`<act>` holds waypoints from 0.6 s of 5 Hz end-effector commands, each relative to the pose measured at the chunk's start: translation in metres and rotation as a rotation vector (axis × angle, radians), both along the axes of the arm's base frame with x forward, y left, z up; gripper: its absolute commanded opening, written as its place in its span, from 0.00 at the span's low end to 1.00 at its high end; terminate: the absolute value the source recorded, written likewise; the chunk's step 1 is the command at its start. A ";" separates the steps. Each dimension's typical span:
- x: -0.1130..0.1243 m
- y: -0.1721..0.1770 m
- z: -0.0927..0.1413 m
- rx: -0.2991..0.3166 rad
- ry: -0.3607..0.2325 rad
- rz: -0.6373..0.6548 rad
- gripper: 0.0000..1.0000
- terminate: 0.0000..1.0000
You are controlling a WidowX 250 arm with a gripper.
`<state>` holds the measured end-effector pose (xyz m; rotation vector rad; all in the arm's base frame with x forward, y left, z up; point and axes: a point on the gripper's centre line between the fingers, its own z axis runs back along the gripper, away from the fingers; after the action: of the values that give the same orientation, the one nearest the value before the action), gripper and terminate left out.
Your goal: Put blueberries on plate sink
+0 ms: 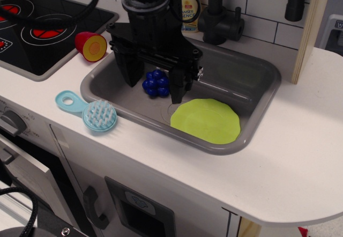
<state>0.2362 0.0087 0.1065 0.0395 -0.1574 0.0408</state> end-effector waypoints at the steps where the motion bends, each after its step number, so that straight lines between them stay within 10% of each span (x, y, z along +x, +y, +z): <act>1: 0.000 0.000 0.000 0.000 0.000 0.000 1.00 0.00; 3: 0.052 0.009 -0.019 -0.012 -0.088 0.143 1.00 0.00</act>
<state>0.2807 0.0154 0.0730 0.0365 -0.1910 0.1813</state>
